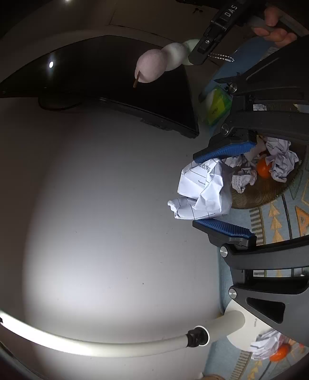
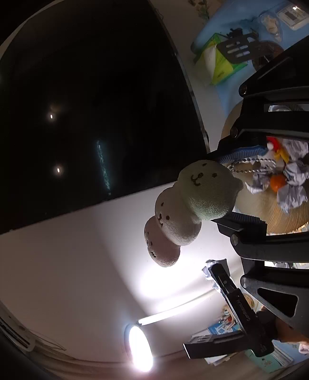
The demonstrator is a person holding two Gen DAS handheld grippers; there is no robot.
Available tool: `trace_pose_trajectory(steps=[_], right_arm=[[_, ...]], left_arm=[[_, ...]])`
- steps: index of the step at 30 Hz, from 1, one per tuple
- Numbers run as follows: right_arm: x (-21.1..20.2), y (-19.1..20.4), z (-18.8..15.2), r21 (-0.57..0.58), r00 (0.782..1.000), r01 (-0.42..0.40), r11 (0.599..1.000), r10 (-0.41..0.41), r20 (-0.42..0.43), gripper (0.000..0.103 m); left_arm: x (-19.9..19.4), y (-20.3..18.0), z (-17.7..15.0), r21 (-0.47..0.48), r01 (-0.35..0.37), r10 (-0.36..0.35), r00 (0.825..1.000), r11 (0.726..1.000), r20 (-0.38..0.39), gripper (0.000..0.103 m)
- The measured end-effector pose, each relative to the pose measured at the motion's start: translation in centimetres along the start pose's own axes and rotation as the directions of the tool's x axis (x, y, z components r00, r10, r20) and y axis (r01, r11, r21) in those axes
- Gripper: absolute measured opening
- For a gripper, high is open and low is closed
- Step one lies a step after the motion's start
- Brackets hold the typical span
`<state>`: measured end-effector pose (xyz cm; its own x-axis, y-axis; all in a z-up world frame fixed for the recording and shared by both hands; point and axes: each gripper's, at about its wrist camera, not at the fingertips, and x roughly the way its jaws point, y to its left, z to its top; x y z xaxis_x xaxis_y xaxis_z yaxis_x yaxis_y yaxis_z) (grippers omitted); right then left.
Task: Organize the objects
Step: 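Carry paper ball and dango plush to the woven tray and open both tools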
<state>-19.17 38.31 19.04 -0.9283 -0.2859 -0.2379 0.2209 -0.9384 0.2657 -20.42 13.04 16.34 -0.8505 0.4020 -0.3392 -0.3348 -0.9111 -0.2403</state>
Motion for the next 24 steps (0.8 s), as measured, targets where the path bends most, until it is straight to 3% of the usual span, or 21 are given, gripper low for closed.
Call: trace_pose_trajectory(steps=[3,7,9,22,24], right_arm=[[1.1,-1.8,-1.2,0.046,0.999,0.047,0.998,-0.047,-0.006,0.038],[2.6,-3.0,-3.4,0.128,0.999,0.028,0.991,-0.025,-0.022,0.038],[3.4,-2.5,-3.5,0.105,0.997,0.043,0.994,-0.036,-0.066,0.038],[2.9,-3.5,-4.7,0.14,0.997,0.046,0.989,-0.037,-0.063,0.038],[3.4,-3.3,-4.5,0.114,0.995,0.072,0.991,-0.064,-0.071,0.045]], left_arm=[[2.0,-1.4,-1.2,0.003,0.003,-0.003,1.0,1.0,-0.02,0.045],[4.1,-2.0,-2.6,0.015,0.003,-0.003,0.999,1.0,-0.047,0.045],[4.6,-2.0,-3.1,0.026,0.007,-0.006,0.999,1.0,-0.043,0.045],[5.5,-1.6,-3.2,0.014,0.012,-0.011,0.998,1.0,-0.067,0.045],[5.8,-1.9,-3.1,0.023,0.014,-0.012,0.998,1.0,-0.069,0.048]])
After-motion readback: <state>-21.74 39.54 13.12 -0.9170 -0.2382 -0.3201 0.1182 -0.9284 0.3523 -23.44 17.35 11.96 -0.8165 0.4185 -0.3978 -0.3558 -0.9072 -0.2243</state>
